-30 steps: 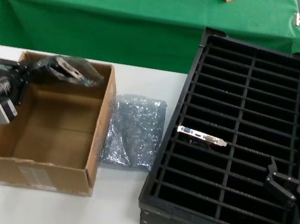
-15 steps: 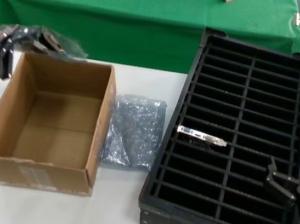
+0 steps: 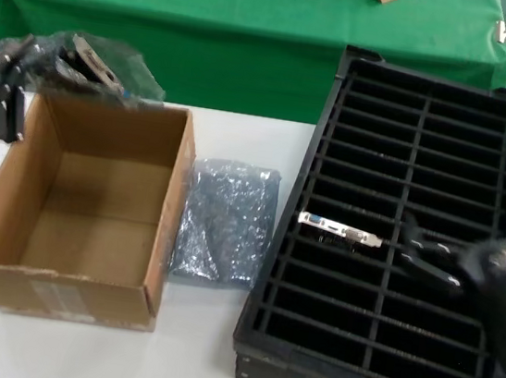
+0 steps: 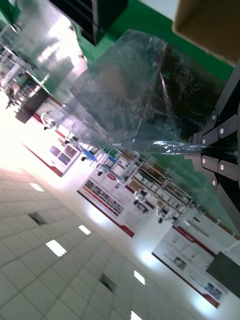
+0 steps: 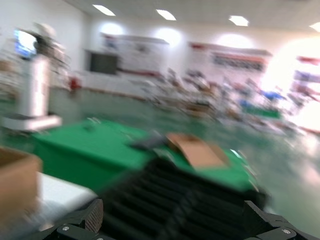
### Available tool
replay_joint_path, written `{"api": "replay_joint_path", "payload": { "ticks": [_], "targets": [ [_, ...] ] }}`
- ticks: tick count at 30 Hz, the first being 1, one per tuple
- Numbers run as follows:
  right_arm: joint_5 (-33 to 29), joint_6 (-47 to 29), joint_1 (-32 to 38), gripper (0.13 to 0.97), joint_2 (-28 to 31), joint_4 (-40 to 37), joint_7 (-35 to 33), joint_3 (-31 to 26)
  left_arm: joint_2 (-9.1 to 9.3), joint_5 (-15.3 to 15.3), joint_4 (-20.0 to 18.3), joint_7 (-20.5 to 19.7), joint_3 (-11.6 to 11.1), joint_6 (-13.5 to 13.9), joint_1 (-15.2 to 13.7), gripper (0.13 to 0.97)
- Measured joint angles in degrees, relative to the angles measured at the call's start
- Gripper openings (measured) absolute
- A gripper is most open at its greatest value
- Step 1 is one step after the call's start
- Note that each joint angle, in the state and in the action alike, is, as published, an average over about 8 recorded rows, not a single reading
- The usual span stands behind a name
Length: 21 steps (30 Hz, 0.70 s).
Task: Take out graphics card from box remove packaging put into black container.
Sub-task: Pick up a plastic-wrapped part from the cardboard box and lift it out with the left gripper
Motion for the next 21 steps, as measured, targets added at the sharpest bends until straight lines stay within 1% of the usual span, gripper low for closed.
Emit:
{"api": "replay_joint_path", "payload": {
  "ticks": [3, 6, 13, 17, 21],
  "targets": [
    [0.32, -4.76, 4.4, 0.966, -0.1, -0.54, -1.58, -1.81, 1.76, -0.09, -1.84, 1.49, -0.83, 0.71, 1.96, 0.139],
    [1.96, -10.9, 8.73, 0.966, -1.4, -2.05, -4.65, -2.68, 4.11, -0.36, -3.32, 3.88, -1.88, 1.5, 3.56, 0.139],
    [9.26, -26.21, 16.43, 0.964, -6.45, -8.72, -12.78, -1.9, 10.23, -1.52, -5.92, 11.09, -5.23, 3.49, 6.2, 0.139],
    [12.36, -32.65, 19.54, 0.951, -8.9, -12.61, -15.11, -1.81, 12.75, -2.14, -7.17, 14.09, -6.94, 4.39, 6.97, 0.139],
    [13.29, -36.11, 21.63, 0.926, -10.25, -14.73, -15.27, -2.83, 14.61, -2.83, -7.28, 17.01, -8.41, 5.46, 6.45, 0.139]
  ]
}}
